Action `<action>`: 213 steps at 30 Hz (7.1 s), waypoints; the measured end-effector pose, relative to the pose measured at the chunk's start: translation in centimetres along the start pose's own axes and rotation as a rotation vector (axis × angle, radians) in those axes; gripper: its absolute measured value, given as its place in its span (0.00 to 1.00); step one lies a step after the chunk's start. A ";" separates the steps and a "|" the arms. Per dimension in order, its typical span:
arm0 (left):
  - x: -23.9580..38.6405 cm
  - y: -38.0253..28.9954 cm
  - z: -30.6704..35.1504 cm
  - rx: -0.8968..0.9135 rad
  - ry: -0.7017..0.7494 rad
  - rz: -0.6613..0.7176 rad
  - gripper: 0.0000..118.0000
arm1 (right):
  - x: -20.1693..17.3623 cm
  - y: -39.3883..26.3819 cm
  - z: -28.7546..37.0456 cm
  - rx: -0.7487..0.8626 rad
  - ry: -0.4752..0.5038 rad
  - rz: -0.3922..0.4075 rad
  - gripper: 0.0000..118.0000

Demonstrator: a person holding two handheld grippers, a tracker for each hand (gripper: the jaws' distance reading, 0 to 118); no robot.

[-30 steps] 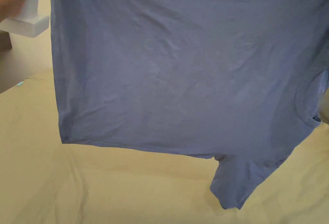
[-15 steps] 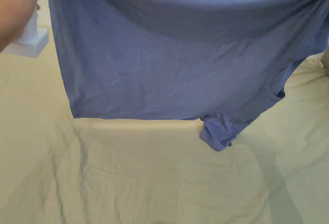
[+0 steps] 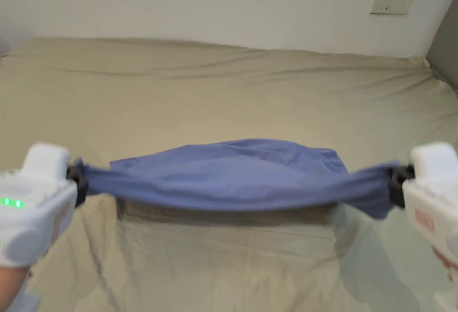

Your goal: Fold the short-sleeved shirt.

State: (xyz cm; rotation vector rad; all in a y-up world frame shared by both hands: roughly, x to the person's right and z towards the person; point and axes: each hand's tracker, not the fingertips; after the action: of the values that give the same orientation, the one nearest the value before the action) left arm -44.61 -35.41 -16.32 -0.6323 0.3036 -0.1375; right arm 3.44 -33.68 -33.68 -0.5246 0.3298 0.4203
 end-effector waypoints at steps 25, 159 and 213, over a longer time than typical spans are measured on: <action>2.3 -19.1 7.6 -0.529 -0.146 -0.227 0.01 | -2.1 -21.1 7.1 -0.655 0.159 -0.183 0.05; 2.1 -8.0 -4.6 -0.313 -0.021 0.244 0.06 | 0.1 -11.8 -8.3 -0.358 0.036 -0.253 0.05; 9.1 -4.8 12.8 0.164 0.112 -0.102 0.00 | -10.3 0.5 15.4 0.270 0.066 0.066 0.02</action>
State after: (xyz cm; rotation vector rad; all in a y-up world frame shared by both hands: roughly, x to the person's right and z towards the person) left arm -32.01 -34.06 -5.82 -0.4783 0.3643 -0.2930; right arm -2.68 -27.97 -17.11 -0.2648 0.4610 0.4148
